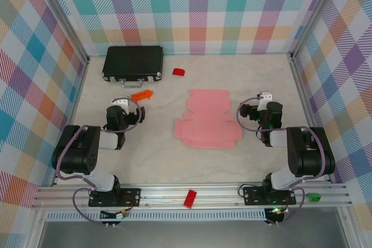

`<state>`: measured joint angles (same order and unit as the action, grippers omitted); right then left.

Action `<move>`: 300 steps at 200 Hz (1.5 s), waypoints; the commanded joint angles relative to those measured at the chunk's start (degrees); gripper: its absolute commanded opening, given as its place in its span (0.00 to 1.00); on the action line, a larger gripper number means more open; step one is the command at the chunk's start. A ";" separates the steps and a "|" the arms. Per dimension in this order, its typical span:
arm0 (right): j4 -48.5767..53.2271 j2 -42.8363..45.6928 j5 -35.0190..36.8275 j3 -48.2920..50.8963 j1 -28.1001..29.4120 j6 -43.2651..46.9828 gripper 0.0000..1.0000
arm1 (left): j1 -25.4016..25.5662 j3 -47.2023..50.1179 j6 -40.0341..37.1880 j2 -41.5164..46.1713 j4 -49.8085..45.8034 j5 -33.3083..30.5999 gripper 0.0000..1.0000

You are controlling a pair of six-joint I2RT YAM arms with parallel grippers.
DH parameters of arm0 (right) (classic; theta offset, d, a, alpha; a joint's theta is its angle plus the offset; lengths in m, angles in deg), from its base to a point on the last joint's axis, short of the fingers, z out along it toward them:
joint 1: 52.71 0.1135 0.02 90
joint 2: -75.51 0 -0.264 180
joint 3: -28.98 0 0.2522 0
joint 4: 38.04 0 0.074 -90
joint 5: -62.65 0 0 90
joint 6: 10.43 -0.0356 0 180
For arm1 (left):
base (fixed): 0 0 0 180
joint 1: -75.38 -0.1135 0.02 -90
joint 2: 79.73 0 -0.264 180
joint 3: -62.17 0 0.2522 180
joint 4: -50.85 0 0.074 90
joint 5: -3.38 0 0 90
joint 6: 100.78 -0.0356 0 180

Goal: Fold the paper box

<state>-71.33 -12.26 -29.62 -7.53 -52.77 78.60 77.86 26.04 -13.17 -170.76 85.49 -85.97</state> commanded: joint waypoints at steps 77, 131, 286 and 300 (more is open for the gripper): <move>-0.30 -0.47 -1.21 -1.08 -0.11 0.62 0.99 | -0.39 -1.10 0.18 0.14 1.78 1.11 1.00; -0.25 -0.40 -1.23 -1.08 -0.10 0.62 0.99 | -0.46 -1.22 0.36 0.15 1.70 0.36 1.00; 49.31 15.27 3.69 -18.05 -0.09 -10.69 0.99 | 2.44 -15.33 14.20 19.74 -42.64 -0.92 1.00; 53.62 17.49 -2.07 -19.36 -0.07 -12.65 0.99 | 6.65 -17.67 15.81 20.25 -47.04 1.18 1.00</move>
<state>-36.95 1.43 -25.38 -23.77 -52.77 71.67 79.39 12.82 -4.21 -152.59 57.23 -89.16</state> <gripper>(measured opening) 0.989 0.997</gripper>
